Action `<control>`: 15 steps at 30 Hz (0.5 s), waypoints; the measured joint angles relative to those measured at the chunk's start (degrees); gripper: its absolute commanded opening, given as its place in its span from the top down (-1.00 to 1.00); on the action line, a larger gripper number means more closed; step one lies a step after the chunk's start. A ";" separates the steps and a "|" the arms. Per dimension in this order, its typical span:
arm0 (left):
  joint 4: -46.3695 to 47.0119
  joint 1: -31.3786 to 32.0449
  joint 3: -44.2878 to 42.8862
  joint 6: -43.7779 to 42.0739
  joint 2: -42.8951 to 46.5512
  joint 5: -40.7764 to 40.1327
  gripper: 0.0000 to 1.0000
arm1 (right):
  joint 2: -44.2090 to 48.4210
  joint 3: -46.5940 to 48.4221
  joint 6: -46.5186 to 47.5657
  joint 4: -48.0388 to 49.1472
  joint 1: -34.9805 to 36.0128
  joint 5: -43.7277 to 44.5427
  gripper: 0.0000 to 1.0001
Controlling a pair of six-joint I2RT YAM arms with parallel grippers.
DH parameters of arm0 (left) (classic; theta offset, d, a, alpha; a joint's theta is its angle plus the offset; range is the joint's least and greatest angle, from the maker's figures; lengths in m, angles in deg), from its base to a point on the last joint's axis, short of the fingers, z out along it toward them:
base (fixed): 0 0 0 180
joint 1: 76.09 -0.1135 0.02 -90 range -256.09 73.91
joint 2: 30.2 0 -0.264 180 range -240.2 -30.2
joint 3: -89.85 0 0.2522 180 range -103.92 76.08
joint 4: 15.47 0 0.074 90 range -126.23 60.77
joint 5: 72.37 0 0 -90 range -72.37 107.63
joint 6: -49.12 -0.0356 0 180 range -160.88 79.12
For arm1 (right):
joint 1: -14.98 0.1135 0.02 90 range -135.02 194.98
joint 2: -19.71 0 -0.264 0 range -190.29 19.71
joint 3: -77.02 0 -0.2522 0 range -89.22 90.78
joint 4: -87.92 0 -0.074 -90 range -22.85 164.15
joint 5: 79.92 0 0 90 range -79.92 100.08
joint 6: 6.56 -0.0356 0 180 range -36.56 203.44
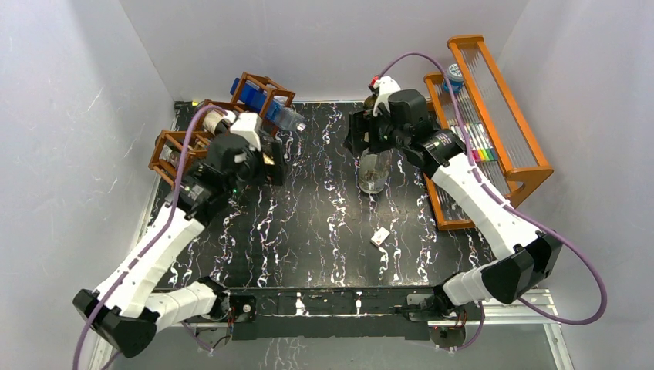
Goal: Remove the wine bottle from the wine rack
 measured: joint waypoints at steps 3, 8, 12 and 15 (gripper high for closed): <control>-1.68 -8.50 -2.23 -0.17 -2.51 4.24 -0.96 | -0.55 2.69 -0.09 0.17 2.32 -1.46 -0.96; -3.37 -18.05 -8.31 -0.42 -9.44 6.12 -0.96 | -1.66 3.78 -0.17 1.29 8.04 -2.32 -0.96; -2.99 -22.16 -13.18 -0.52 -15.87 4.44 -0.90 | -3.61 3.78 -0.68 1.38 11.69 -3.52 -0.96; -2.71 -24.28 -18.08 -0.61 -22.36 2.32 -0.84 | -4.83 3.74 -1.07 1.33 12.90 -3.76 -0.96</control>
